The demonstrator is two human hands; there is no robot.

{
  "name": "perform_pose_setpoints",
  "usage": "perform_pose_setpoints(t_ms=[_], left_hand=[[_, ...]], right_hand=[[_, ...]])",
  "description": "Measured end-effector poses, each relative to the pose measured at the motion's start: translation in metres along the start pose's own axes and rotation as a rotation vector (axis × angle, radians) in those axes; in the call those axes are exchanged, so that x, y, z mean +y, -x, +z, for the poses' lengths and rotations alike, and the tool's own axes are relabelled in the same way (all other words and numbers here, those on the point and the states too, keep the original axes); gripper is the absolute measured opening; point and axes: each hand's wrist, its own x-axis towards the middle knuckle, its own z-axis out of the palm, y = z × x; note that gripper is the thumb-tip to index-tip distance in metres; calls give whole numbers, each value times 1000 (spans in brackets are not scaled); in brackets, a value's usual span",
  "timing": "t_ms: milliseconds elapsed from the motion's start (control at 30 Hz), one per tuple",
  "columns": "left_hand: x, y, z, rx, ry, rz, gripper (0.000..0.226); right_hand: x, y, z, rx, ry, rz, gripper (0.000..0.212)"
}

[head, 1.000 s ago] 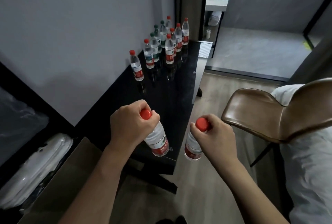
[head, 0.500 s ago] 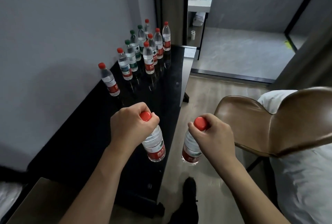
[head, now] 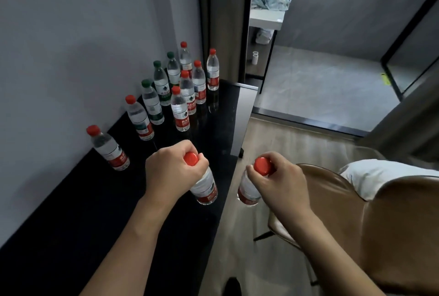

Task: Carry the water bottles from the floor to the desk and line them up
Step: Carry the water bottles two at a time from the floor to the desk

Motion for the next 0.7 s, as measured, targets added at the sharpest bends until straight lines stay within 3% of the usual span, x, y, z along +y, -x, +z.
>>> perform_pose_setpoints(t_ms=[333,700], left_hand=[[-27,-64,25,57,-36,-95,24],[-92,-111,34,96,-228,-411,24]], right_hand=[[-12,-105,42,-91,49,-167,20],[-56,-230,182,-512,99,-424,23]])
